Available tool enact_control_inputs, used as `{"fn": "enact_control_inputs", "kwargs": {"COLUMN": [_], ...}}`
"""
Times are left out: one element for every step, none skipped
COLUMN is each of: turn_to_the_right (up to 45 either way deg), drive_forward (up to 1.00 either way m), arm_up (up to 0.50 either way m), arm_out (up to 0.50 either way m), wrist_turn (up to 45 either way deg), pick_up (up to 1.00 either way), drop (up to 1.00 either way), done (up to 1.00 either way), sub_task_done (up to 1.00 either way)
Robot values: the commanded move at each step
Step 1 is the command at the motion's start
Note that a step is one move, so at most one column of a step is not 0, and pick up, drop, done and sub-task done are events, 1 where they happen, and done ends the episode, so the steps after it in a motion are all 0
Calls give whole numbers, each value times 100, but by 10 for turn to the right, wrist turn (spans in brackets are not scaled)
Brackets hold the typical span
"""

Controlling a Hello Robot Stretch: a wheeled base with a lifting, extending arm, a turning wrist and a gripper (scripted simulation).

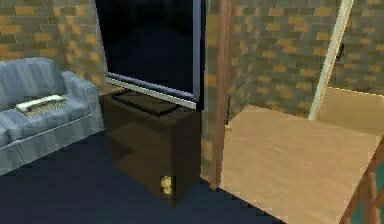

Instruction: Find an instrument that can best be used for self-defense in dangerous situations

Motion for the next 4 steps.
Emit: {"fn": "enact_control_inputs", "kwargs": {"turn_to_the_right": [0,360,0,270], "drive_forward": [55,0,100,0], "arm_up": [0,0,0,0], "arm_out": [0,0,0,0], "wrist_turn": [0,0,0,0], "pick_up": [0,0,0,0], "drop": [0,0,0,0], "done": [0,0,0,0], "sub_task_done": [0,0,0,0]}}
